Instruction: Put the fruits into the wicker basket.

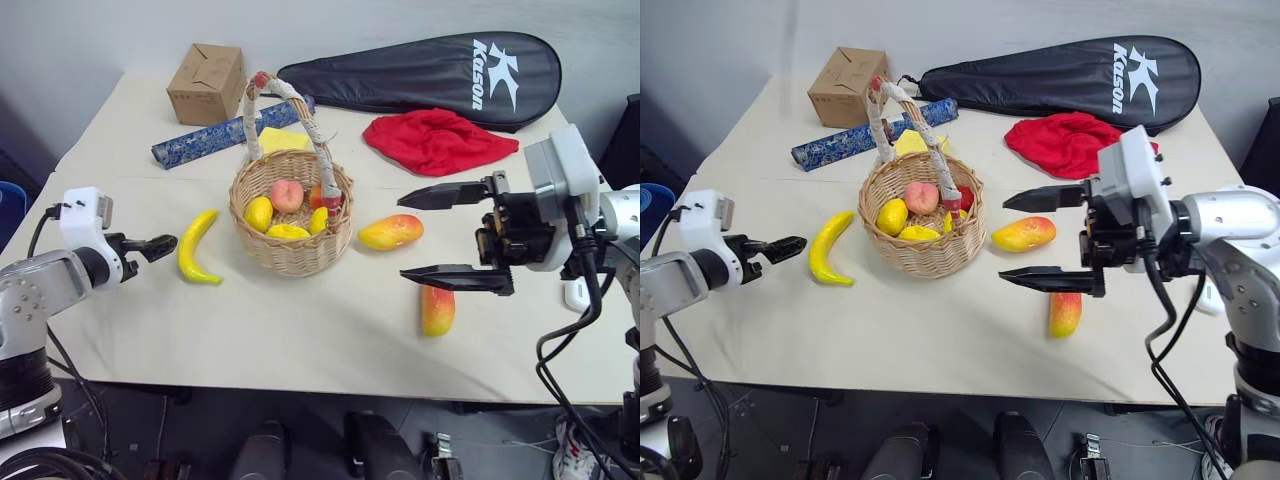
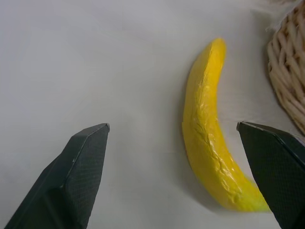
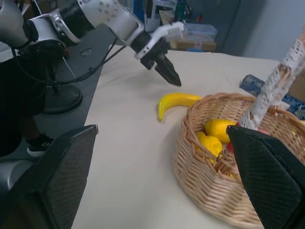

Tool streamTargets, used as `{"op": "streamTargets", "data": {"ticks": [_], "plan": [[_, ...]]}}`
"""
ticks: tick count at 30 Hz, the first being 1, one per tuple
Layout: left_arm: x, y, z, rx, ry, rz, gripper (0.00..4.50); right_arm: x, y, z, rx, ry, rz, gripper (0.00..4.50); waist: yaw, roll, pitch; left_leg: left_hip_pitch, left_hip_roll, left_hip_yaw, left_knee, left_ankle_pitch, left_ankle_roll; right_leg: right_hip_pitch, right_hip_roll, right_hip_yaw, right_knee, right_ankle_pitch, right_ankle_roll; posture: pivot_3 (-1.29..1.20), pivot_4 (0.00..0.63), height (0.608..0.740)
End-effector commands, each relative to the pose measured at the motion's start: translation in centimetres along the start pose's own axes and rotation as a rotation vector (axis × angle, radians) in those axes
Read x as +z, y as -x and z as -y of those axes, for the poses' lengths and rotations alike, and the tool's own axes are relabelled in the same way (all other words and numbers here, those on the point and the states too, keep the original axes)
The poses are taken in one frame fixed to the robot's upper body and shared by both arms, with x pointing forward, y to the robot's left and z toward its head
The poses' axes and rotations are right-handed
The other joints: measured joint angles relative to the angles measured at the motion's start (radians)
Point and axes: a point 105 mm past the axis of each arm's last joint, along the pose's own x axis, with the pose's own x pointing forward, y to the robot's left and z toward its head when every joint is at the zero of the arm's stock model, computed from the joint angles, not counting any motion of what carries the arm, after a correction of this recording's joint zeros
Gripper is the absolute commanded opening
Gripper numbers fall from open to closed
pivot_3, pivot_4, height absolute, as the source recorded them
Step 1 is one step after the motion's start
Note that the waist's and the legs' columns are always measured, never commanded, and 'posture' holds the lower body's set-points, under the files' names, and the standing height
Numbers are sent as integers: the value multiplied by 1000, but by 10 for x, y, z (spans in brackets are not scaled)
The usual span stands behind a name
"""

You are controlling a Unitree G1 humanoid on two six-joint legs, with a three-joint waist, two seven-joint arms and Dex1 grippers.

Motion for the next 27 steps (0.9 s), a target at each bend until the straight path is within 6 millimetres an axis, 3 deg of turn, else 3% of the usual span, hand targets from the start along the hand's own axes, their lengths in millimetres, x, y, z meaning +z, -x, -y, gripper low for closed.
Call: {"op": "streamTargets", "data": {"ticks": [1, 6, 18, 19, 21, 25, 27], "plan": [[14, -11, 7, -34, -20, 40, 4500, 9, -5, 4, -19, 54, 32, 4465, 4, 0, 0, 0, 0, 0, 0, 0, 0, 0, 0, 0, 0, 0, 0, 0, 150, 740], [8, -39, 13, -55, -79, -27, 4500, 8, -8, 2, -29, 56, 33, 4465, 8, 0, 0, -1, -1, -1, 2, 0, 0, 0, -1, -1, 0, 0, 0, 0, 150, 740], [-5, -54, 16, -90, -152, -135, 998, 7, -4, -1, -103, 50, 20, 4500, 7, 0, 0, -2, -1, 0, 4, -1, 2, -2, -1, -1, 5, 0, 0, 0, 150, 740], [-3, -53, 15, -90, -155, -132, 749, 7, -3, -1, -111, 49, 16, 4500, 7, 0, 0, -2, 0, 0, 5, -1, 4, -2, -1, -1, 5, 0, 0, 0, 150, 740], [-1, -48, 17, -116, -172, -135, 735, 7, -1, 0, -129, 49, 9, 4500, 6, 0, 0, -2, 0, 0, 6, -2, 5, -2, -1, -1, 7, 0, 0, 0, 150, 740], [24, -9, 39, -269, -229, -98, 735, 5, 6, 3, -168, 38, -14, 4500, 0, 0, 0, -3, 0, -1, 7, -2, 5, -2, -1, 0, 8, 0, 0, 0, 150, 740], [43, 11, 51, -333, -266, -67, 735, 2, 10, 3, -186, 26, -29, 4500, 2, -1, 0, -13, 0, -2, 10, -1, 3, -11, -1, 0, 10, 0, 0, 0, 150, 740]]}}
